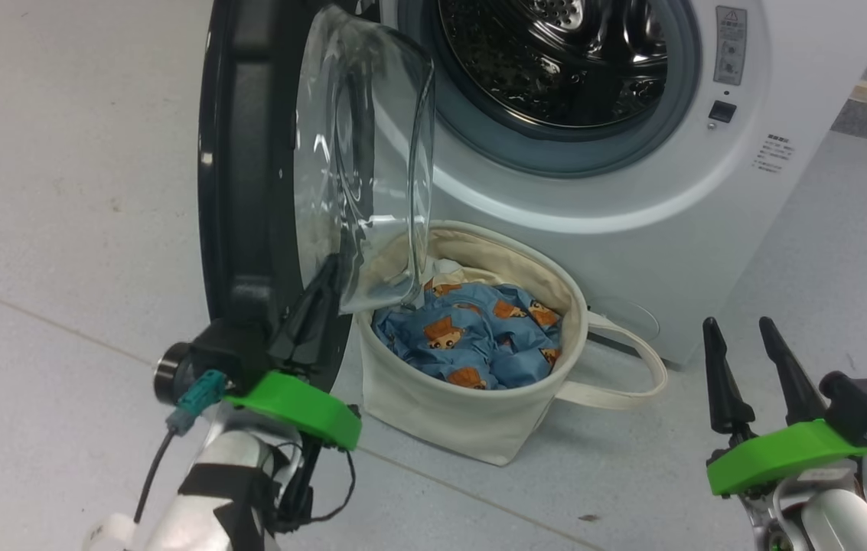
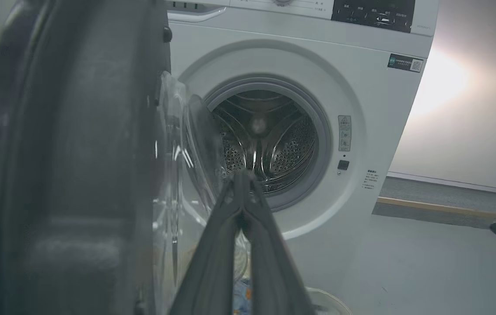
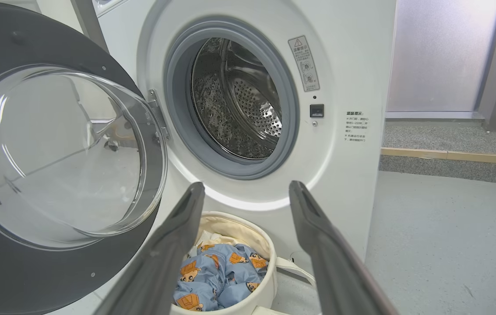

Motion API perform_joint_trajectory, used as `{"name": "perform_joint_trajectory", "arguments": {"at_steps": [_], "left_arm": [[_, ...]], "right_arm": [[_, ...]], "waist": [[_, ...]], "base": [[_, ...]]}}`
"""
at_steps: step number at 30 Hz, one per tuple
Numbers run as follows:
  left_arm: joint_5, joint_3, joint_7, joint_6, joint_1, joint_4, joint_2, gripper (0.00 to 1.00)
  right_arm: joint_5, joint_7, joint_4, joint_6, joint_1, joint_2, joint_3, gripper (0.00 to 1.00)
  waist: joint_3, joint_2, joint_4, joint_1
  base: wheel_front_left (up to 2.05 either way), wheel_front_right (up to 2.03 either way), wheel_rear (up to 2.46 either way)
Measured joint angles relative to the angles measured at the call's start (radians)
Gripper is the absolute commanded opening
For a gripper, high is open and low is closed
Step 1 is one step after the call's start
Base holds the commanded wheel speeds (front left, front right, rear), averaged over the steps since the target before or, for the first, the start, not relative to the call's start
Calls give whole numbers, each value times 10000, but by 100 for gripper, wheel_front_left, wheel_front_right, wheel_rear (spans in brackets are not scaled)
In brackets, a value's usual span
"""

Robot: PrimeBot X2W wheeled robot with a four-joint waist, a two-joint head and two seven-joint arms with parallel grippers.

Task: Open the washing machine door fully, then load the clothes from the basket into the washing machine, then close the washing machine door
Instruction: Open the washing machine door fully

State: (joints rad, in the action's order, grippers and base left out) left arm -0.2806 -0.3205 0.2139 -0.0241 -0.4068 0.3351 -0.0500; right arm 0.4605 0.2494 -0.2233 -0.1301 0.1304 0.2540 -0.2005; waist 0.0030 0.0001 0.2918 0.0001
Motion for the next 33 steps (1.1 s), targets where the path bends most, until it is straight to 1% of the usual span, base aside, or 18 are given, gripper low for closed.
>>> {"name": "perform_joint_trajectory", "arguments": {"at_steps": [7, 12, 16, 18, 23, 26, 27, 29, 31, 33], "left_arm": [[-215, 443, 180, -111, -105, 1256, -88, 0], [-236, 543, 259, -109, -124, 1682, -140, 0], [-642, 886, 314, -94, -159, 2065, -186, 0], [-938, 1175, 345, -2, -300, 2278, -257, 0], [-1590, 1824, 345, 443, -670, 2899, -725, 0], [-1772, 2098, 345, 625, -876, 3244, -1091, 0], [-1820, 2144, 345, 677, -942, 3359, -1244, 0], [-2034, 2357, 274, 917, -1058, 3553, -1509, 0], [-2163, 2454, 242, 1039, -1175, 3751, -1885, 0], [-2489, 2752, 157, 1208, -1267, 3940, -2211, 0]], "right_arm": [[75, 0, -40, 0, 12, 29, 21, 100], [75, 0, -38, 0, 12, 21, 17, 100], [75, 0, -38, 0, 12, 19, 12, 100], [75, 0, -42, 0, 12, 15, 8, 100], [75, 0, -75, 0, 46, 15, -75, 100], [75, 0, -104, 0, 80, 44, -90, 100], [75, 0, -109, 0, 80, 75, -105, 100], [75, 0, -117, 0, 92, 144, -127, 100], [75, 0, -117, 0, 132, 228, -151, 100], [75, 0, -102, 0, 211, 360, -169, 100]], "waist": [[1, 0, 226, -2], [-19, 0, 494, -2], [-32, 0, 661, -2], [-28, 0, 704, -2], [29, 0, 637, -2], [82, 0, 517, -1], [107, 0, 468, -2], [172, 0, 360, -1], [247, 0, 238, -1], [343, 0, 96, -1]], "base": [[0, 0, 0], [0, 0, 0], [0, 0, 0], [0, 0, 0], [0, 0, 0], [0, 0, 0], [0, 0, 0], [0, 0, 0], [0, 0, 0], [0, 0, 0]]}}
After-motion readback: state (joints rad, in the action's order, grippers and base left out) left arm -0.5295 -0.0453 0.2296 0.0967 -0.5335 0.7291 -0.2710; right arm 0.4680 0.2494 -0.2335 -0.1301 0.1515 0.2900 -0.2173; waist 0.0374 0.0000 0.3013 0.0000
